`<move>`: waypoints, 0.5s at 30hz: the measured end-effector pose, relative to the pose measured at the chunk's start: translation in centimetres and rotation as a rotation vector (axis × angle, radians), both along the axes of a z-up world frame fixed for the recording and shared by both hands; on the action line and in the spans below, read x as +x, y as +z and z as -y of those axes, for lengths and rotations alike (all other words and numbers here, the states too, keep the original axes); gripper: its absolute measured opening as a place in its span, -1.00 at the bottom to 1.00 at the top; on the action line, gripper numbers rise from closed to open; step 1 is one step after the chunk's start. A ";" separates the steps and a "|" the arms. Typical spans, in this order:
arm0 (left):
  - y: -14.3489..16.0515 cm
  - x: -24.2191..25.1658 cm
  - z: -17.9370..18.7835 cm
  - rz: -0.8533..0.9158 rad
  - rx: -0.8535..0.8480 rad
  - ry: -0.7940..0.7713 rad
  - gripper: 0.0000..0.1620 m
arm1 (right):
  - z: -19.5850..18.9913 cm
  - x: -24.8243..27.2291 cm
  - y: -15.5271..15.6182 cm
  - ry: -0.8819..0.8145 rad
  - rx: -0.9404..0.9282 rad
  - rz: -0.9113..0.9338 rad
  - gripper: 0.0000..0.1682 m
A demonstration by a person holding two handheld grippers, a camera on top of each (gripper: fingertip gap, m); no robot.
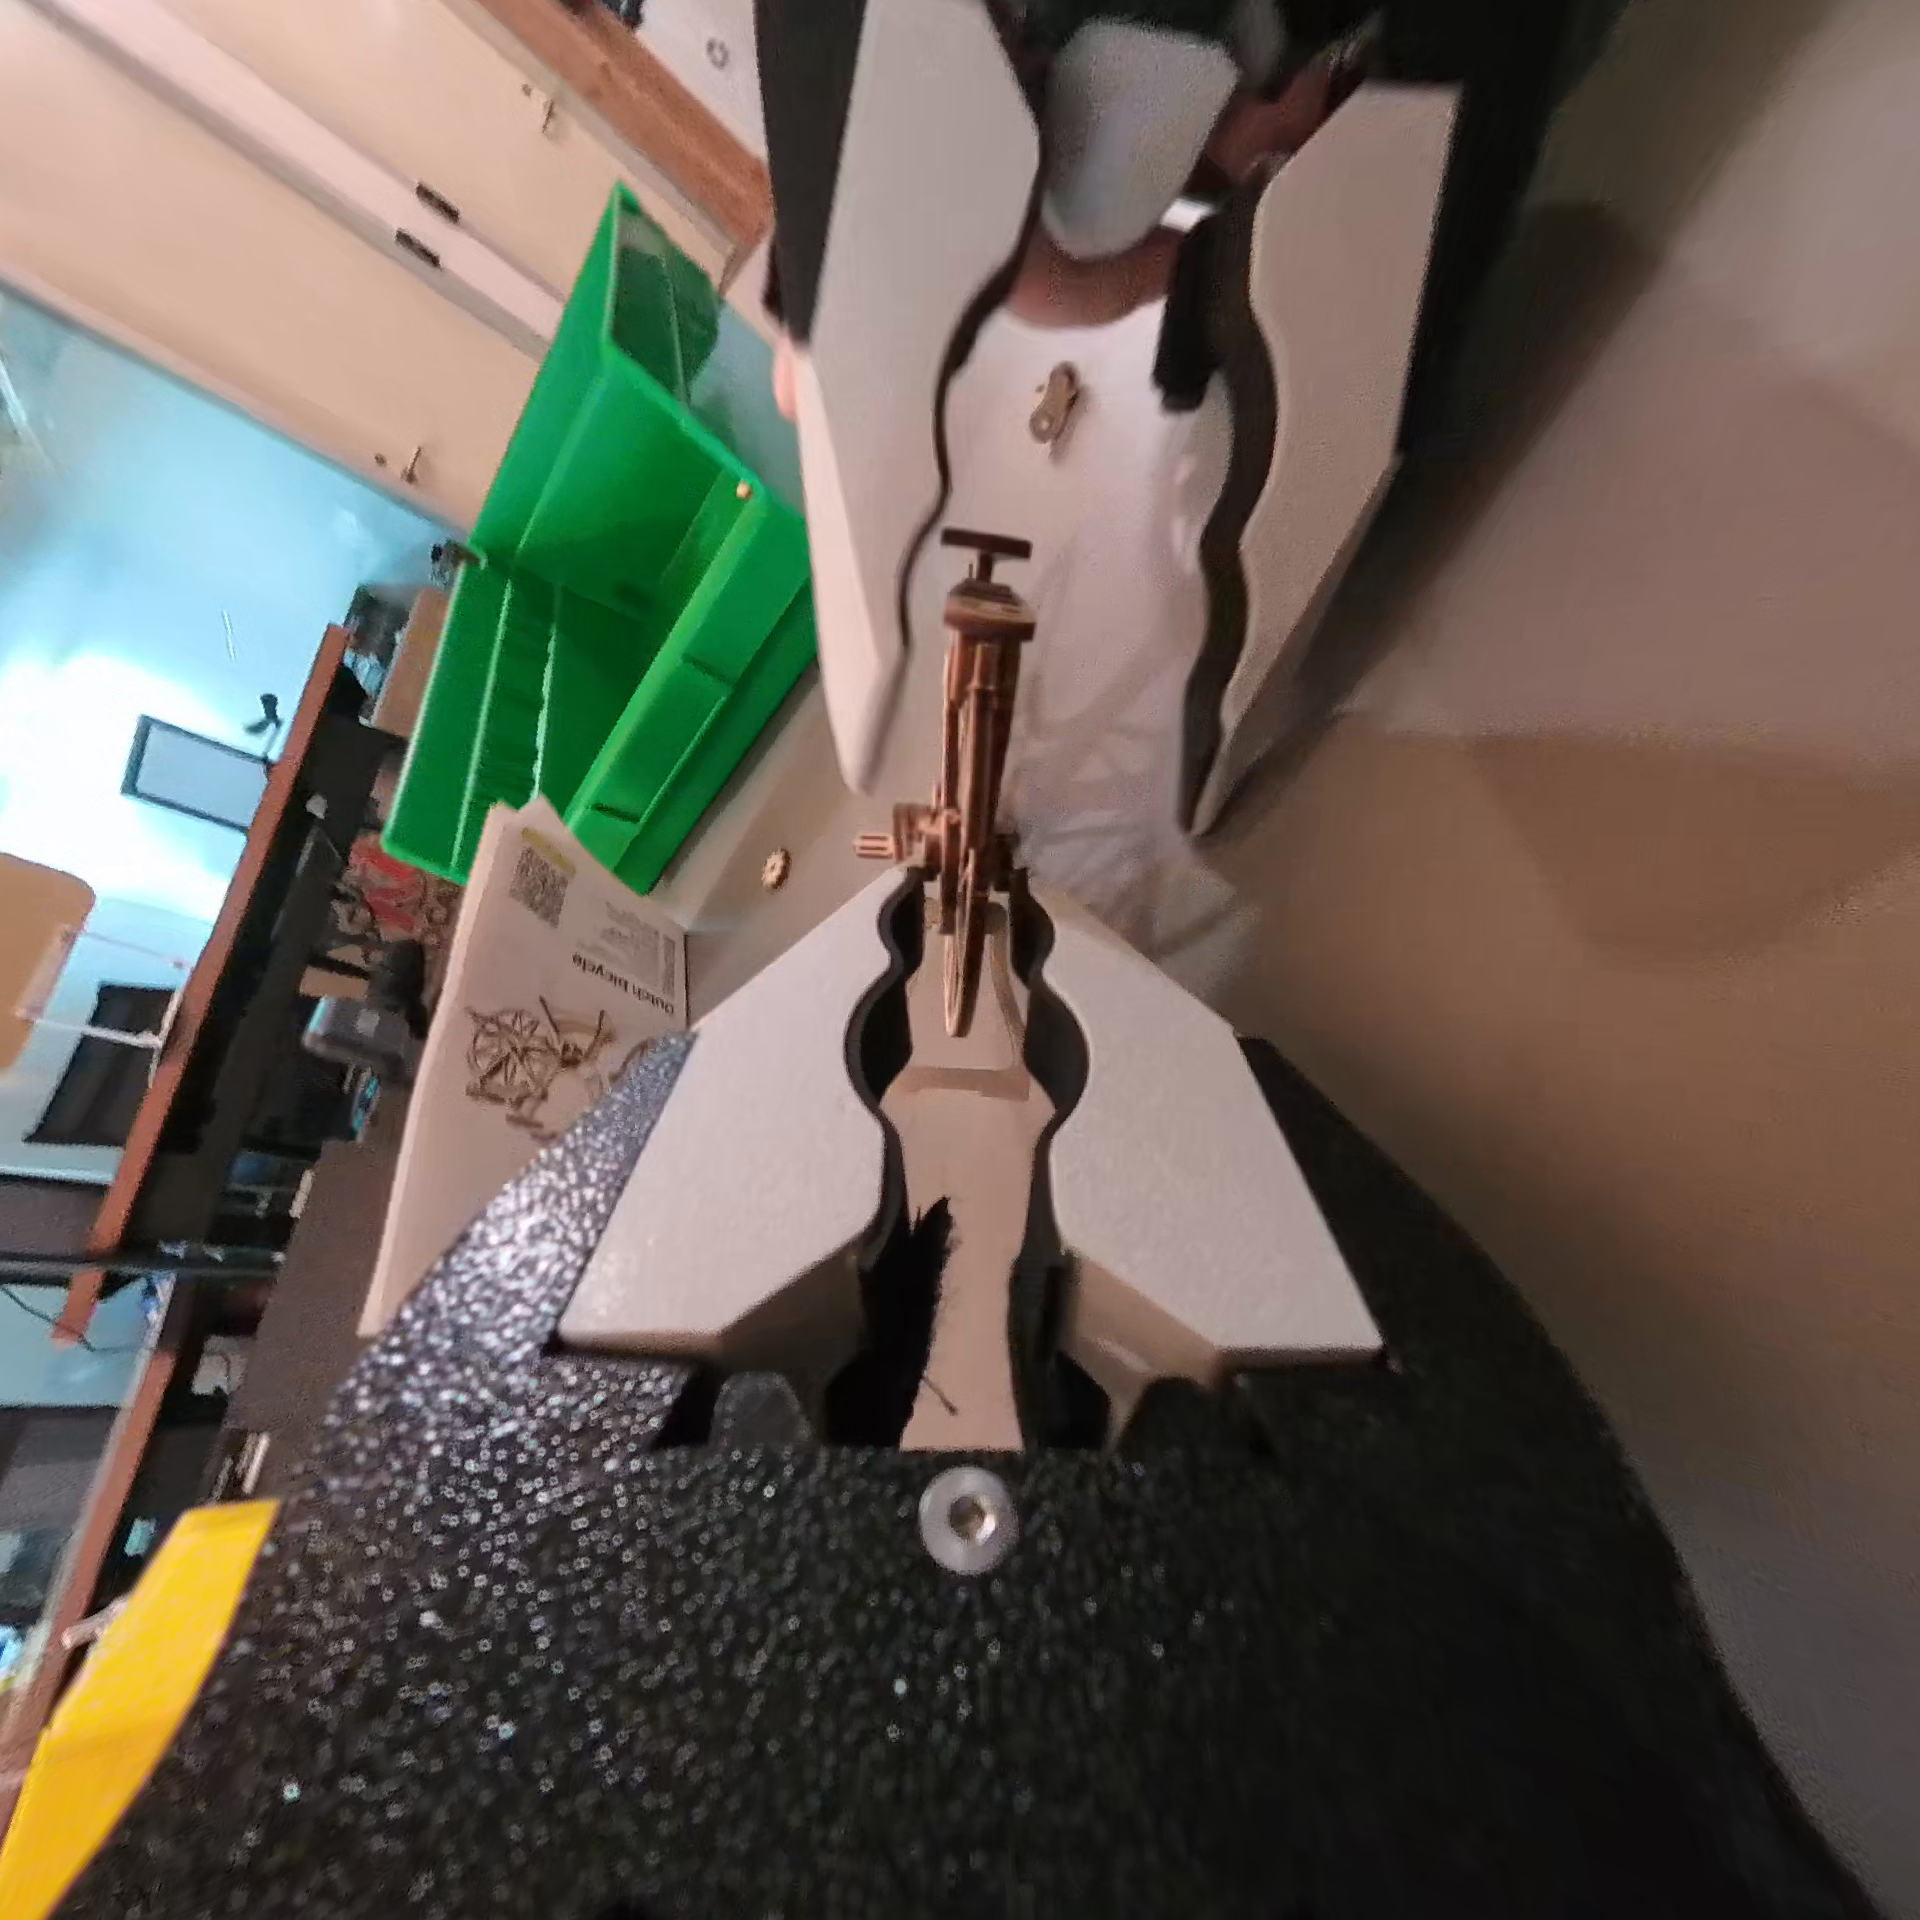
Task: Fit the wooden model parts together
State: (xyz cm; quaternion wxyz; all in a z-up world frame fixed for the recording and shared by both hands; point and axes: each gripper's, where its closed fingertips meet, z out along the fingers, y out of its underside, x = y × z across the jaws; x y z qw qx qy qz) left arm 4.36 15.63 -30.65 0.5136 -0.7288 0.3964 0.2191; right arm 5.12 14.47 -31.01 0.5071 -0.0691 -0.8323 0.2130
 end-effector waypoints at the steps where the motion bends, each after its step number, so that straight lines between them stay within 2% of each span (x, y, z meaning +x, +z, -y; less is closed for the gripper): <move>1: -0.1 -0.6 0.0 0.005 -0.006 0.026 -0.83 | -0.1 0.1 0.5 0.010 -0.022 -0.017 -0.21; 4: 0.0 -1.6 -0.1 -0.020 -0.002 0.071 -0.82 | -0.1 0.4 2.3 0.050 -0.130 -0.084 -0.03; 6: 0.2 -2.0 -0.1 -0.048 0.007 0.095 -0.82 | -0.2 0.7 3.7 0.080 -0.187 -0.146 -0.02; 9: 1.3 -2.7 -0.1 0.064 0.037 0.144 -0.82 | -0.9 1.1 6.3 0.089 -0.272 -0.268 -0.04; 11: 2.8 -3.2 -0.2 0.264 0.062 0.177 -0.82 | -1.4 1.4 7.6 0.088 -0.322 -0.331 -0.08; 13: 4.2 -3.7 -0.2 0.554 0.065 0.201 -0.82 | -2.0 1.5 8.4 0.077 -0.353 -0.366 -0.11; 15: 4.6 -3.4 -0.3 0.846 -0.015 0.193 -0.82 | -2.4 1.5 8.9 0.071 -0.383 -0.389 -0.13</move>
